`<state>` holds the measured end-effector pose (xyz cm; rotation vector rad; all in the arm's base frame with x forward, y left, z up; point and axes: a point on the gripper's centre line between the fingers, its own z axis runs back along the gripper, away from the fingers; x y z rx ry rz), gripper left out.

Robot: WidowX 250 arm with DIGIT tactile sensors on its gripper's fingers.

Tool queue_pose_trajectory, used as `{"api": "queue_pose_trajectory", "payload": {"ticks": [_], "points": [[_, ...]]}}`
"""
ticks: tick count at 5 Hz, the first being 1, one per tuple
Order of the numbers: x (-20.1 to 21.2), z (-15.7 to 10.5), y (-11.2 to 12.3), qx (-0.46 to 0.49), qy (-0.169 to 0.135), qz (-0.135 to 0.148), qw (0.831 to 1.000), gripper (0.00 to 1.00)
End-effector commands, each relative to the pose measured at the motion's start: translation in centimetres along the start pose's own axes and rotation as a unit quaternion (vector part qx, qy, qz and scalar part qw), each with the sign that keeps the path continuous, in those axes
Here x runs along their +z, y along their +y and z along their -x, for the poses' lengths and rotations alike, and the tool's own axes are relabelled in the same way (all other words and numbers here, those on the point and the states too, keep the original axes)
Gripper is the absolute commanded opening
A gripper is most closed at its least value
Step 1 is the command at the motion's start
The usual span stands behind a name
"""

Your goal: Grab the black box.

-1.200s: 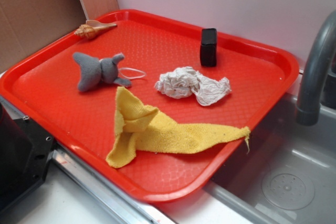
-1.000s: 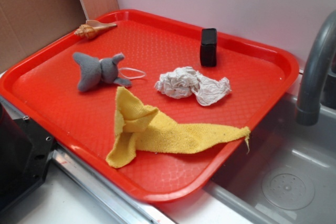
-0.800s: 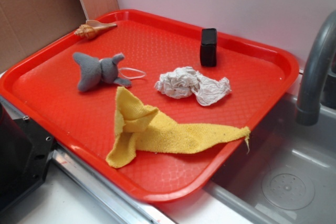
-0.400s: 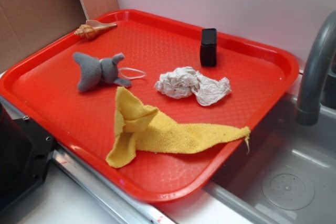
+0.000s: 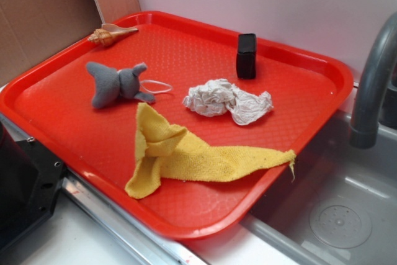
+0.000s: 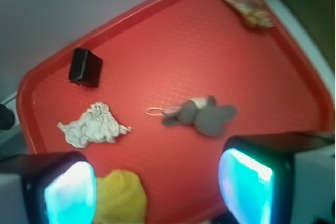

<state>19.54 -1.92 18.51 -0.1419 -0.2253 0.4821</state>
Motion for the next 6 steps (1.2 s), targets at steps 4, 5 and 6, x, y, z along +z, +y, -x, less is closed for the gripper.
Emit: {"api": "queue_pose_trajectory", "payload": {"ticks": [4,5,6], "points": [[-4.1,-5.1,-5.3,-0.017,0.012,-0.015,1.000,1.00],[-5.7,-6.1,-7.4,-0.021,0.002,-0.010,1.000,1.00],[-6.7,-5.6,-8.6,-0.040,-0.045,-0.034,0.998,1.00]]}}
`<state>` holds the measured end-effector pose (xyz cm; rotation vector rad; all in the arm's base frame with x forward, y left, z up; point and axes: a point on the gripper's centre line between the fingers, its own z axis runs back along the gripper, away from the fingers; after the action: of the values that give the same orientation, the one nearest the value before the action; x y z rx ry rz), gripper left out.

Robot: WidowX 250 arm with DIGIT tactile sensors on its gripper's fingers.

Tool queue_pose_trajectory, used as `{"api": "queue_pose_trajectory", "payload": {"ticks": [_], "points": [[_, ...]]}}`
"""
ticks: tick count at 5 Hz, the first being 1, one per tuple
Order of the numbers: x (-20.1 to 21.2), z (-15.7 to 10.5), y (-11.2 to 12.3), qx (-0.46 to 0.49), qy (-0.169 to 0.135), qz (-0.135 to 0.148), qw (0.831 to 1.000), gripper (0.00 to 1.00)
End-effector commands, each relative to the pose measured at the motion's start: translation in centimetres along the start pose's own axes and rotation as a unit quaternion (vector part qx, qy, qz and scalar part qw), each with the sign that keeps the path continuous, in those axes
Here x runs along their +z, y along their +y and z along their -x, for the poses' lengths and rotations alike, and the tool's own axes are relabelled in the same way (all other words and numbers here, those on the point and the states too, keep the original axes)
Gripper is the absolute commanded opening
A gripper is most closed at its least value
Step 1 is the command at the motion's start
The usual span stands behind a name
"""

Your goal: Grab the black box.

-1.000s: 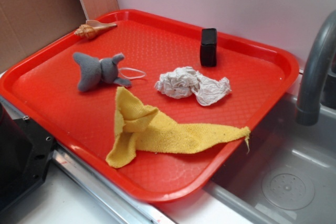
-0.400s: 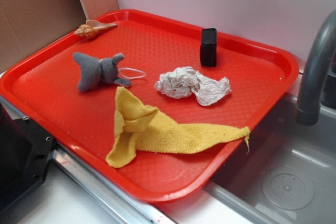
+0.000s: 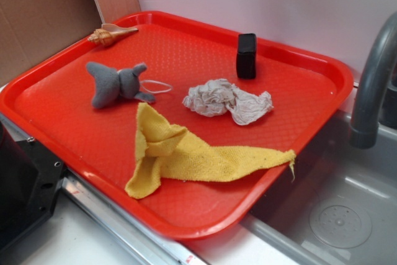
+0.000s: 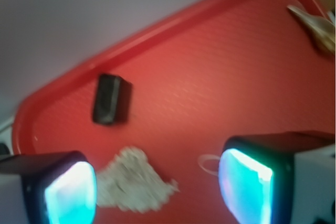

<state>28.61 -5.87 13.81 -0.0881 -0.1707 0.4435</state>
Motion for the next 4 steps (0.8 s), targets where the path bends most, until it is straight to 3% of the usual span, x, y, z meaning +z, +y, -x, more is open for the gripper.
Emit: {"api": "queue_pose_trajectory", "payload": {"ticks": [1,4], "points": [[-1.5,-1.2,-2.8,-0.011,-0.098,-0.016,0.995,1.00],[-7.0,-2.2,-1.3,-0.013,-0.072,-0.025,0.997,1.00]]}}
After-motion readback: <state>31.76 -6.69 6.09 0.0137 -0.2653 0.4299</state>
